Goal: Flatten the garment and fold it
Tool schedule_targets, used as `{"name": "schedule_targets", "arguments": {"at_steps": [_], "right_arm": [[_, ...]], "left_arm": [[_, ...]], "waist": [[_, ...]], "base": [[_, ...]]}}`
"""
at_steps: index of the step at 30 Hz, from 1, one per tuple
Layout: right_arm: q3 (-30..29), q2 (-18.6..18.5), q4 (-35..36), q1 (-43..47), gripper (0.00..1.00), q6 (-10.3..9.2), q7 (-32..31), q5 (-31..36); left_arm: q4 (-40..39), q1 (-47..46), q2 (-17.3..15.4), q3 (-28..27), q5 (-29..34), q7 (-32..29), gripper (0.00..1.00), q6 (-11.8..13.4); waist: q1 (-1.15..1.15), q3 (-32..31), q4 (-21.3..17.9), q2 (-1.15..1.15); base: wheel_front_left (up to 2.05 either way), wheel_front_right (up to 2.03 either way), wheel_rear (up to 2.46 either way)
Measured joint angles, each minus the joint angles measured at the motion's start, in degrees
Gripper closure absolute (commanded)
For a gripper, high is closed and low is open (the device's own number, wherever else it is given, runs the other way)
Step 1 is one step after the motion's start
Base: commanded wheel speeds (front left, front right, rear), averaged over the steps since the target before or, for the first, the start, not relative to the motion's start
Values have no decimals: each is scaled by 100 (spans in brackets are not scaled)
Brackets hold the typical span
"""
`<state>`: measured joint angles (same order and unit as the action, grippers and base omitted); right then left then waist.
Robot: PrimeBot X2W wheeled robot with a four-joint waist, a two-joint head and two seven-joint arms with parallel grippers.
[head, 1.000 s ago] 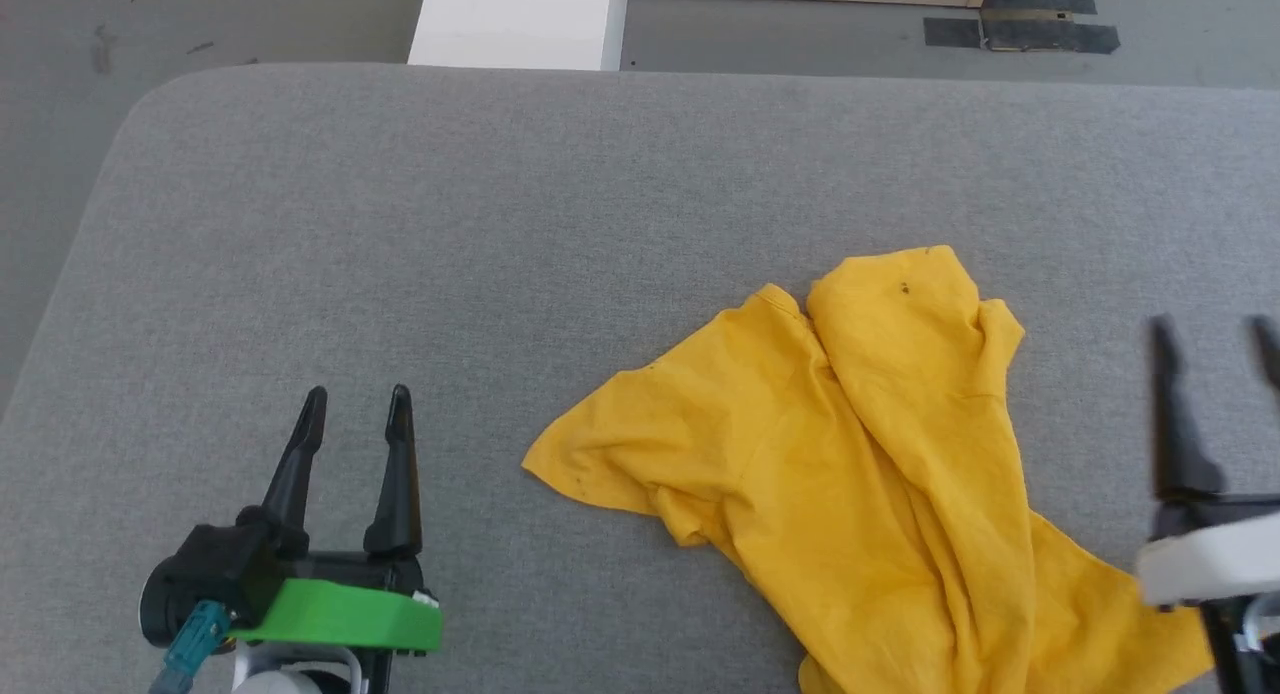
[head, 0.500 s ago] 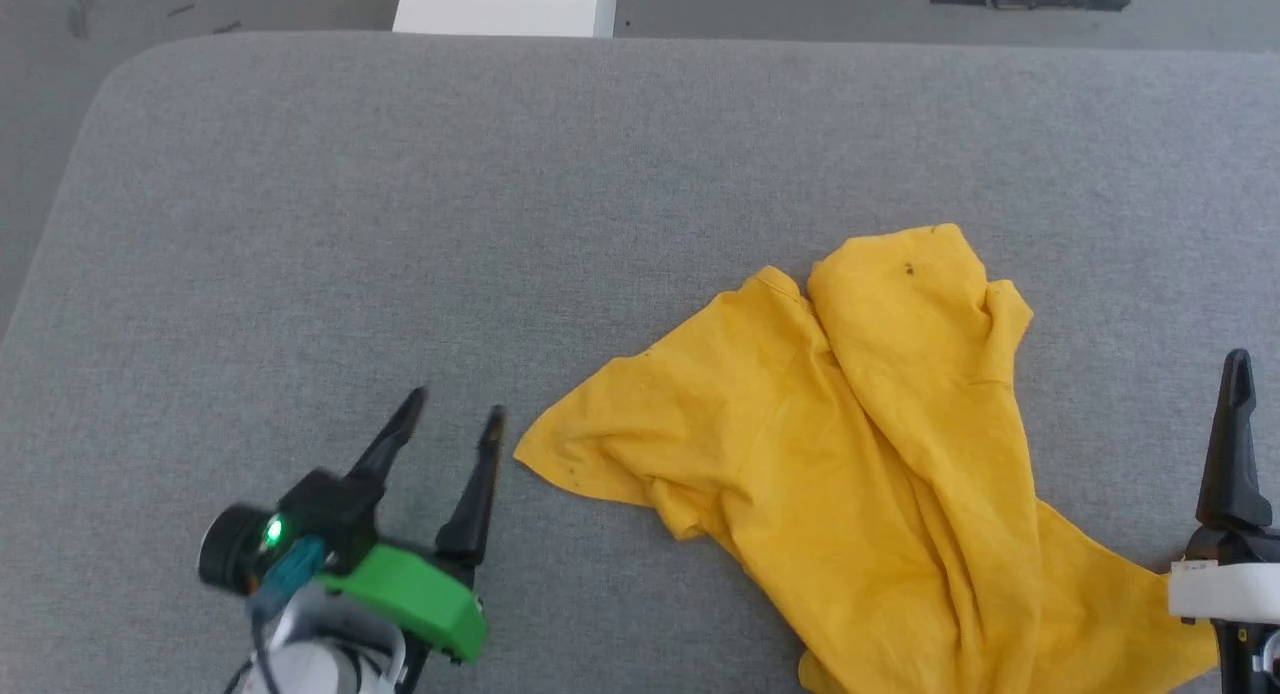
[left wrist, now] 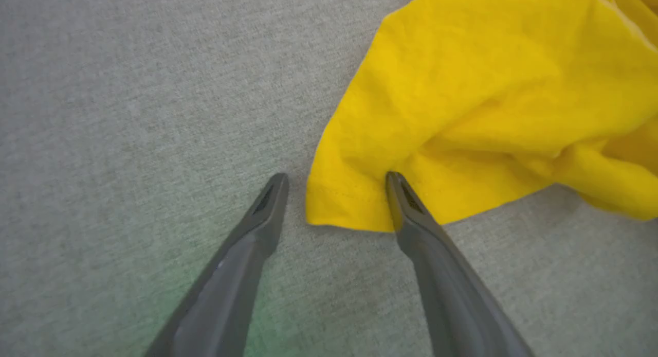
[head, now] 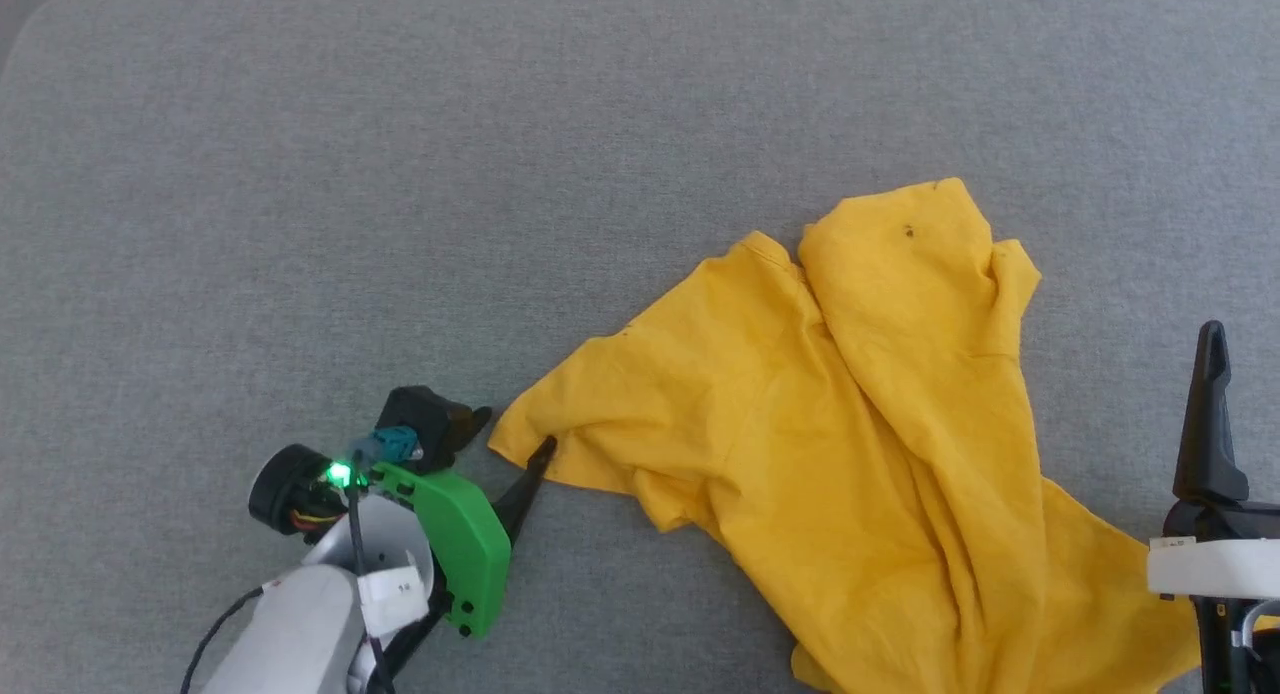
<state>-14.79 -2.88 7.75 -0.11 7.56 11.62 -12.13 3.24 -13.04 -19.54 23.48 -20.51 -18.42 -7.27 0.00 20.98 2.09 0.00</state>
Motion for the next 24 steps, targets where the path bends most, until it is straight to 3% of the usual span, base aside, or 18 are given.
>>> {"name": "schedule_targets", "arguments": {"at_steps": [1,2,3,8,11,15,20,21,24], "right_arm": [[-7,0,-3,0,0,0,1,-2],[-7,0,-7,0,0,0,1,-3],[-8,0,-12,0,0,0,1,-4],[-48,0,-36,-2,0,0,1,-3],[-73,-1,-48,-3,0,0,0,-3],[-45,0,-67,-3,0,0,-5,-2],[-1,0,-56,2,0,0,-93,8],[-9,1,-44,6,0,0,-126,25],[-25,0,-16,19,0,0,-192,68]], "left_arm": [[10,-1,-8,16,-54,-101,0,0],[3,-3,-21,52,-125,-174,68,1],[-21,-29,-51,98,-227,-238,100,3],[-96,-71,-166,305,-424,-289,100,1],[-73,-81,-144,268,-421,10,100,35],[-68,-1,138,-31,-591,622,100,307],[-350,461,390,-876,-1092,1314,100,892],[-448,742,346,-1263,-1169,1475,100,1166],[-570,1226,186,-1867,-1350,1592,100,1526]], "waist": [[0,18,-20,0],[0,29,-36,0],[0,41,-52,0],[0,29,-61,0],[0,-28,-30,0],[0,-149,35,0],[0,-288,182,0],[0,-333,250,0],[0,-395,360,0]], "base": [[0,0,0],[0,0,0],[0,0,0],[0,0,0],[0,0,0],[0,0,0],[0,0,0],[0,0,0],[0,0,0]]}}
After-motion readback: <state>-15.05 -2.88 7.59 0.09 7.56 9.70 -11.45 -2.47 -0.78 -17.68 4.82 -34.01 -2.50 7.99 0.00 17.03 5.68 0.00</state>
